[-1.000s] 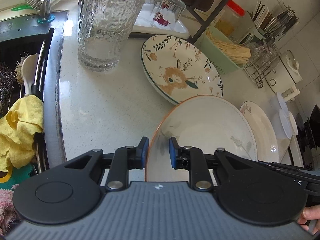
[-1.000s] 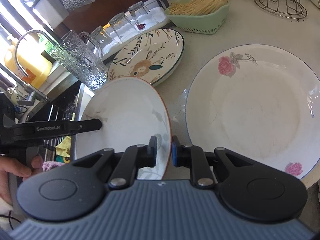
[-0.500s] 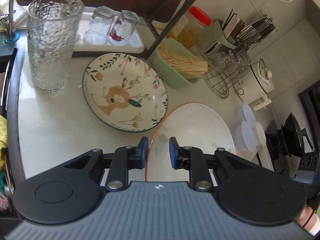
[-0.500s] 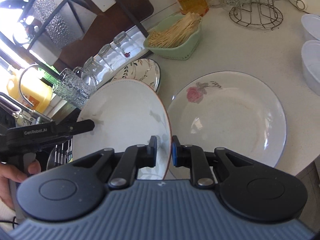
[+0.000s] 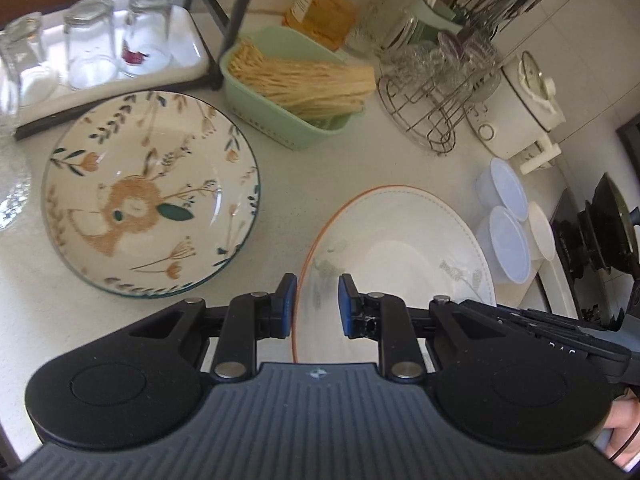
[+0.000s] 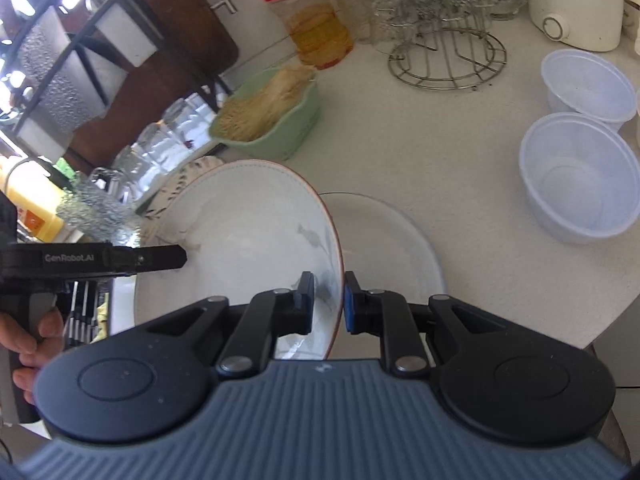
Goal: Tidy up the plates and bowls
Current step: 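Lift the grey-leaf plate with both tools toward the pink-rose plate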
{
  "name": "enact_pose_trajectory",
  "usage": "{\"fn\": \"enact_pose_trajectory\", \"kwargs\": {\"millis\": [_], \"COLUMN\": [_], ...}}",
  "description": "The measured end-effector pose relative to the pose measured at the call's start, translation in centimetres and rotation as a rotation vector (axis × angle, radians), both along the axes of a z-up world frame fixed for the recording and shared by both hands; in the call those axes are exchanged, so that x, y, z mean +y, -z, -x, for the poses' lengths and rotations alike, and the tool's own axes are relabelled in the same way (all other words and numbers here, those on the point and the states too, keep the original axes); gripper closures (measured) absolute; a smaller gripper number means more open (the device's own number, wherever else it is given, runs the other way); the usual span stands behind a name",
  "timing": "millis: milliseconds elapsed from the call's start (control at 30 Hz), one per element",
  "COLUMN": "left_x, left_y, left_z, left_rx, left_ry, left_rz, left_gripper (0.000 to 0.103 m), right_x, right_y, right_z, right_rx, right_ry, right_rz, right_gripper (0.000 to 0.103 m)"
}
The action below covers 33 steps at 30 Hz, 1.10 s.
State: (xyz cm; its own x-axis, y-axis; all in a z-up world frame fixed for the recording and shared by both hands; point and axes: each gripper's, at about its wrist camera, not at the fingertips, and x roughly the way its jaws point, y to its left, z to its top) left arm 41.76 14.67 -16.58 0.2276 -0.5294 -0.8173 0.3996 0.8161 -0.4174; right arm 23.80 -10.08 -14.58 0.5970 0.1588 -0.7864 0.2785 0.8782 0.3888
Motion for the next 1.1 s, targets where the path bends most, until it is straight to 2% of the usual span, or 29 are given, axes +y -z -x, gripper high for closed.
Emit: {"fn": "enact_pose_trajectory", "kwargs": {"millis": [167, 400, 867, 1100], "left_x": [-2.9, -4.7, -5.0, -6.0], "left_y": [1.1, 1.5, 2.5, 3.0], "left_z": [-1.5, -2.5, -2.1, -1.7], "left_rx": [0.029, 0.035, 0.068, 0.05], "left_ry": [0.004, 0.034, 0.005, 0.037], "left_rz": [-0.078, -0.168, -0.232, -0.277], "left_gripper": [0.079, 0.078, 0.076, 0.076], "right_x": [-1.0, -1.5, -1.4, -2.1], "right_y": [0.5, 1.5, 2.9, 3.1], "right_z": [-0.7, -1.6, -1.9, -1.8], "right_rx": [0.009, 0.028, 0.053, 0.046], "right_ry": [-0.02, -0.064, -0.11, -0.096], "right_rz": [0.05, 0.042, 0.042, 0.023], "right_gripper": [0.085, 0.085, 0.085, 0.085]}}
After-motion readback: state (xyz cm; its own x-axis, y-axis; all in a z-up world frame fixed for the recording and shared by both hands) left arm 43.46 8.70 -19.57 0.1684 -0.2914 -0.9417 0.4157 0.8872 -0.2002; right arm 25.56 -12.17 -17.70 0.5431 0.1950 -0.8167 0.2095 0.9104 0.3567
